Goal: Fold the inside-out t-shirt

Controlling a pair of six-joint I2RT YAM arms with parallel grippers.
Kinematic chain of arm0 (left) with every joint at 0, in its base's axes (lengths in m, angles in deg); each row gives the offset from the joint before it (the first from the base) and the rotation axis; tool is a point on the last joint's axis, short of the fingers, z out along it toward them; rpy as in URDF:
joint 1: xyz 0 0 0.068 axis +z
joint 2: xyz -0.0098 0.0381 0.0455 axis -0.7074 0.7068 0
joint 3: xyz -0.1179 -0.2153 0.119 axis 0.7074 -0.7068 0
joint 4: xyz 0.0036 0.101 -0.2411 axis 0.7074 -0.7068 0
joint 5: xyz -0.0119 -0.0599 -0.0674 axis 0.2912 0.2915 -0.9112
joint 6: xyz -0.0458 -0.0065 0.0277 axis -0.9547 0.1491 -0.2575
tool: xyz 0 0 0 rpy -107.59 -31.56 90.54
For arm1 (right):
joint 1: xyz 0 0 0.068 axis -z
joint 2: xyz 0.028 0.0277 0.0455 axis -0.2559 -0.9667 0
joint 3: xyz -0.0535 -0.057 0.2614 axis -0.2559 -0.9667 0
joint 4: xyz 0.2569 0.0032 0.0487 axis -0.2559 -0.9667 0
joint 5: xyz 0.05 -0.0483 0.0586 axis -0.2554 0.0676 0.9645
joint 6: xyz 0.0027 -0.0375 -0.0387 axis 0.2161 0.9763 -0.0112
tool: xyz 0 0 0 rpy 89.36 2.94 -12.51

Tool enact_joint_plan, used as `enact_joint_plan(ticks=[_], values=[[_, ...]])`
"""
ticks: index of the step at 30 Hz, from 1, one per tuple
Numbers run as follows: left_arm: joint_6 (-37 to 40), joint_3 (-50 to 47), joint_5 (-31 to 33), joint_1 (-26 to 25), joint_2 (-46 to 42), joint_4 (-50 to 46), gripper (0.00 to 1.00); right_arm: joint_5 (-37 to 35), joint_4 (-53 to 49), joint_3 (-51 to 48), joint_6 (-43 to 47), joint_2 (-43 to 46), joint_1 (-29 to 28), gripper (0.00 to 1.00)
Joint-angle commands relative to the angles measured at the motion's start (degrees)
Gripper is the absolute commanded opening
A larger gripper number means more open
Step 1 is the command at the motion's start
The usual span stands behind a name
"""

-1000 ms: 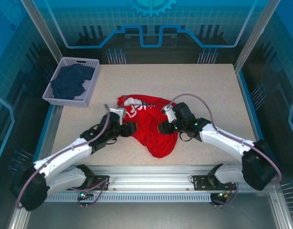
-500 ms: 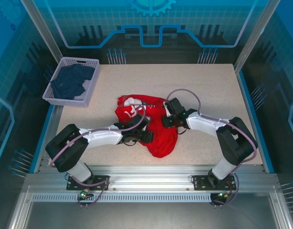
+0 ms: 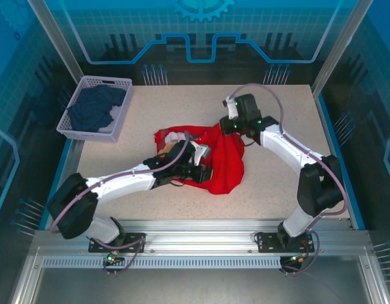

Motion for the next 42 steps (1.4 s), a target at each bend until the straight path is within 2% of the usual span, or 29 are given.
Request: enact_joint_plan(ticks=[1, 2, 3, 6, 8, 10, 12, 15, 18, 21, 26, 30, 36, 37, 38, 40, 42], values=[[-3.06, 1.72, -2.81, 1.90, -3.66, 7.21, 0.00, 4.09, -7.08, 7.27, 2.13, -3.61, 2.65, 0.08], [-5.25, 1.33, -3.25, 2.84, -4.04, 10.24, 0.00, 4.37, -8.44, 9.10, 1.60, -4.47, 3.53, 0.13], [-8.46, 1.07, -3.32, 4.01, -4.44, 13.82, 0.00, 5.18, -9.57, 10.38, 0.96, -4.89, 4.43, 0.22], [-14.75, 2.54, -1.00, 5.64, -5.03, 19.69, 0.00, 6.08, -7.48, 6.93, 0.06, -0.72, 5.02, 0.41], [-14.26, 5.51, 3.09, 5.60, -5.27, 16.85, 0.00, 7.70, -5.66, 1.80, -0.73, 4.49, 4.97, 0.48], [-13.30, 8.44, 7.86, 5.68, -4.90, 12.41, 0.00, 9.18, -3.71, -5.21, -0.23, 11.61, 4.73, 0.61], [-13.52, 10.40, 9.09, 6.43, -4.20, 10.39, 0.00, 10.61, -0.46, -13.22, 0.26, 18.55, 3.80, 0.67], [-14.24, 12.42, 9.82, 7.18, -3.61, 9.69, 0.00, 13.72, 8.47, -27.44, -1.65, 27.72, -0.77, 0.72], [-13.56, 14.45, 11.11, 7.34, -3.25, 7.74, 0.00, 6.11, 16.04, -38.47, -1.85, 33.56, -9.70, 0.80], [-13.70, 15.44, 11.62, 7.52, -2.96, 7.35, 0.00, -1.04, 26.10, -46.27, -4.64, 34.59, -16.65, 0.82], [-13.46, 18.07, 12.21, 7.70, -2.45, 6.02, 0.00, -14.36, 34.73, -49.31, -3.73, 29.77, -26.11, 0.81], [-13.22, 18.99, 12.52, 8.21, -2.67, 5.98, 0.00, -22.37, 38.07, -49.66, -8.66, 22.10, -26.93, 0.82], [-12.80, 20.78, 12.64, 8.61, -3.24, 5.37, 0.00, -27.42, 43.95, -45.46, -13.18, 7.56, -27.95, 0.81], [-12.45, 21.15, 12.77, 8.67, -3.30, 5.11, 0.00, -27.58, 45.43, -44.49, -12.48, 5.81, -27.74, 0.77], [-12.12, 21.42, 12.87, 8.76, -3.41, 4.82, 0.00, -27.61, 46.47, -43.76, -11.75, 4.96, -27.45, 0.69], [-11.82, 21.65, 13.52, 9.58, -3.85, 4.28, 0.00, -28.17, 46.23, -41.91, -9.42, 5.67, -26.15, 0.40], [-12.30, 22.02, 13.46, 10.97, -4.61, 4.06, 0.00, -29.09, 43.06, -40.99, -6.51, 10.02, -24.01, 0.13]])
